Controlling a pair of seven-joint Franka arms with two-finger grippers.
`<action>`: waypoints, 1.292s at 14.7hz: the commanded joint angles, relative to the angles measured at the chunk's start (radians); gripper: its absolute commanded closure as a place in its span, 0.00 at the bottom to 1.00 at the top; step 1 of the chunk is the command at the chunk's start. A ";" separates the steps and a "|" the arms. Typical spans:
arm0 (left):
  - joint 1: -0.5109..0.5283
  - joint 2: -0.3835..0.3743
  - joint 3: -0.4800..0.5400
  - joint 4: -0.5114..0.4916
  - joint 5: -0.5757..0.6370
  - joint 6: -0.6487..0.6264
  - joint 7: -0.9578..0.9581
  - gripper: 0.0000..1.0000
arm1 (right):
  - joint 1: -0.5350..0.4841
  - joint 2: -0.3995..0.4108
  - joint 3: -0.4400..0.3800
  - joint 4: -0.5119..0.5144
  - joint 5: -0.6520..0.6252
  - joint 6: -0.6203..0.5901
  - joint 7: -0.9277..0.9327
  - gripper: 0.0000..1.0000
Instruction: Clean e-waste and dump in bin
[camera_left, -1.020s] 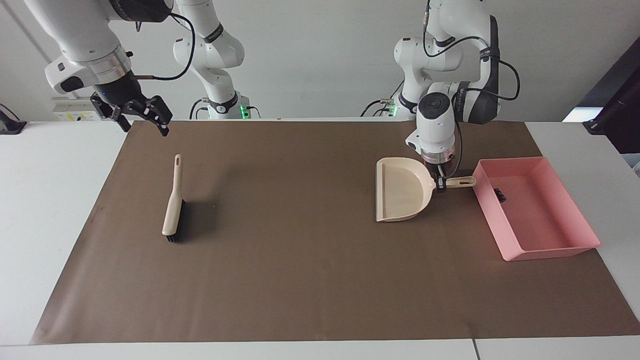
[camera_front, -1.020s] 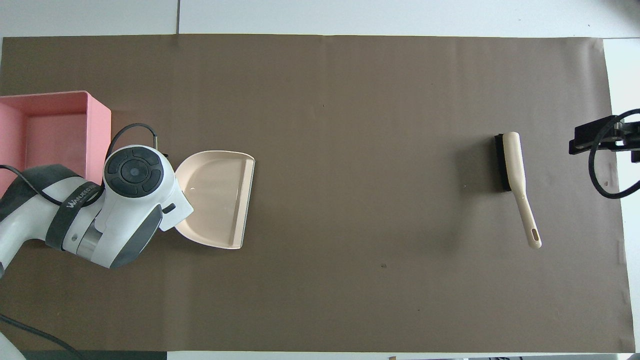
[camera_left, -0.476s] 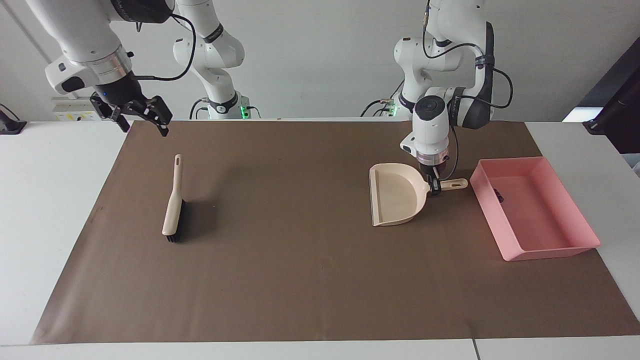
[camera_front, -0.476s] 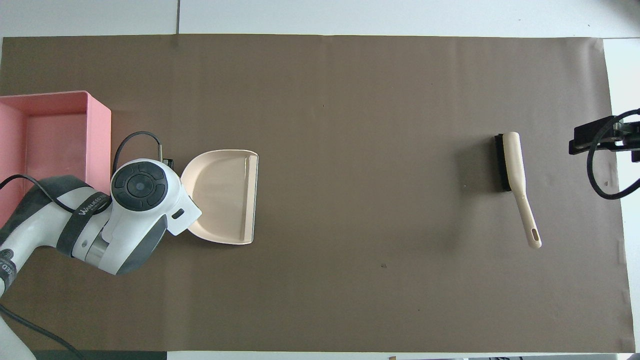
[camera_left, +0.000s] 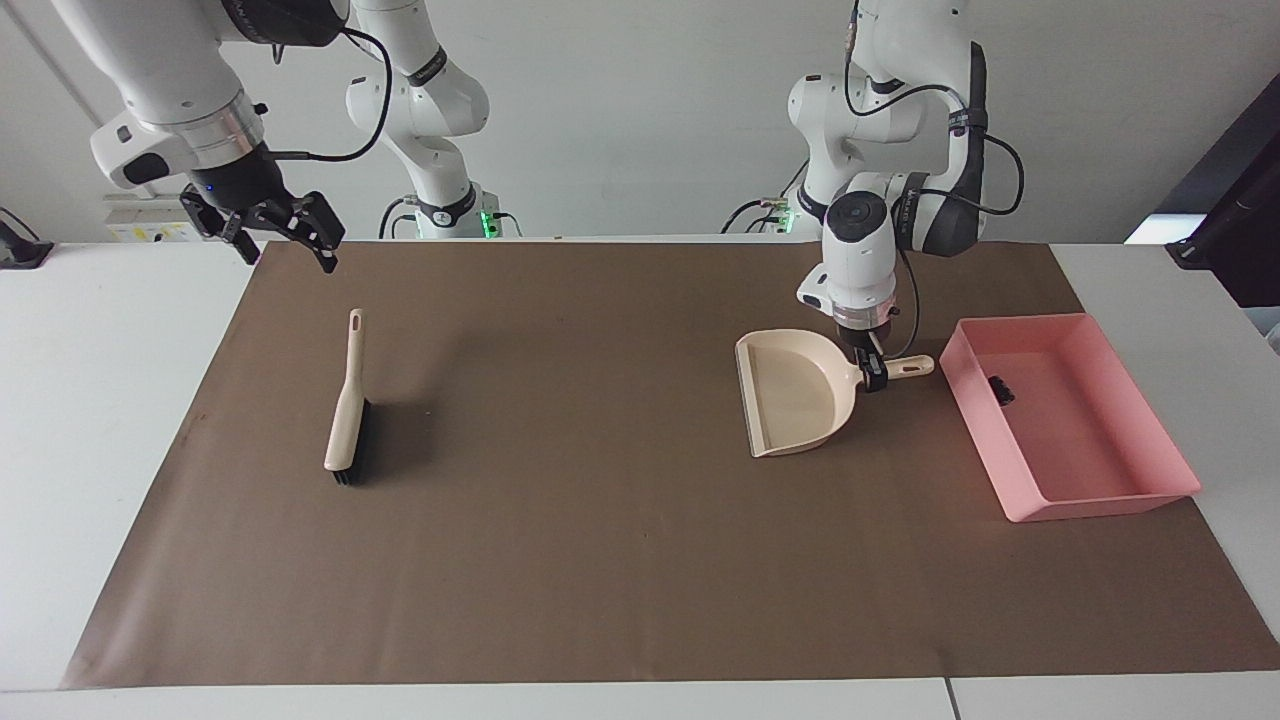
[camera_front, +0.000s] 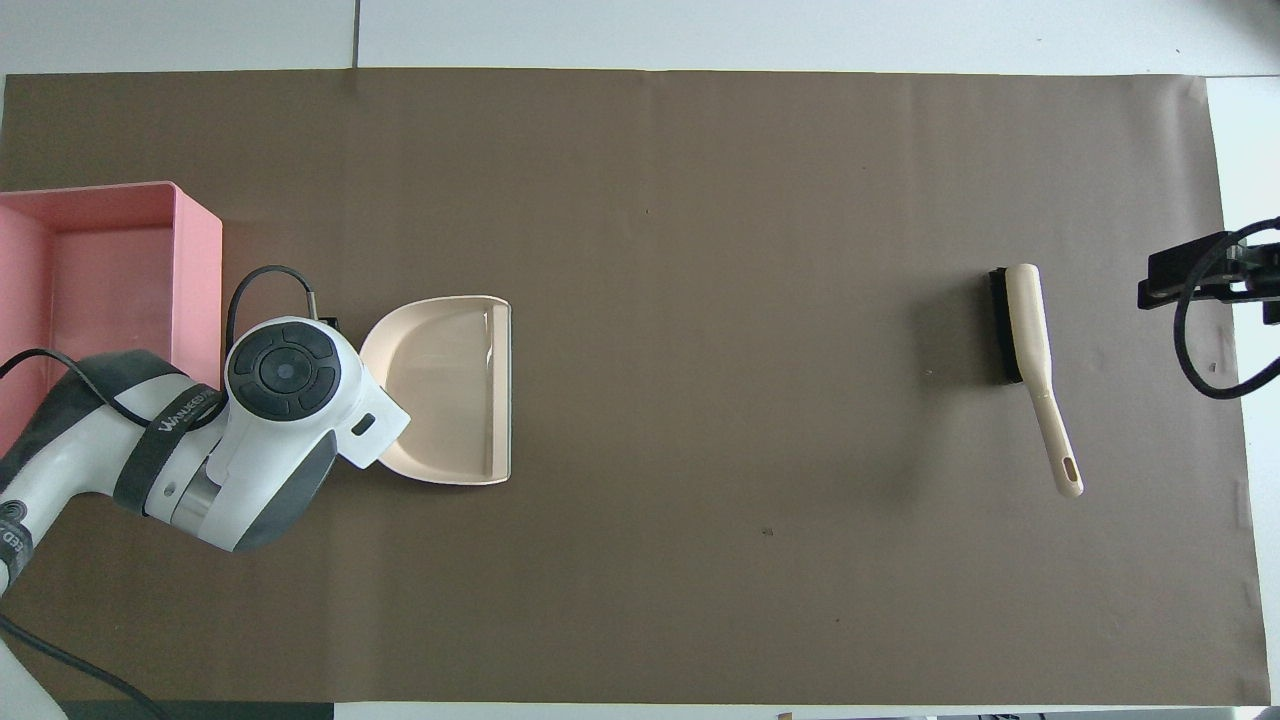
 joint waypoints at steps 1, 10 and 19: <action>-0.018 -0.062 0.017 -0.003 -0.015 -0.051 -0.179 0.03 | 0.002 -0.012 0.004 -0.019 -0.005 0.011 -0.021 0.00; 0.088 -0.045 0.023 0.096 -0.154 -0.131 -0.922 0.02 | 0.058 -0.015 -0.042 -0.020 -0.005 0.008 -0.017 0.00; 0.290 -0.044 0.024 0.427 -0.450 -0.364 -0.921 0.02 | 0.067 -0.019 -0.057 -0.028 -0.005 0.006 -0.020 0.00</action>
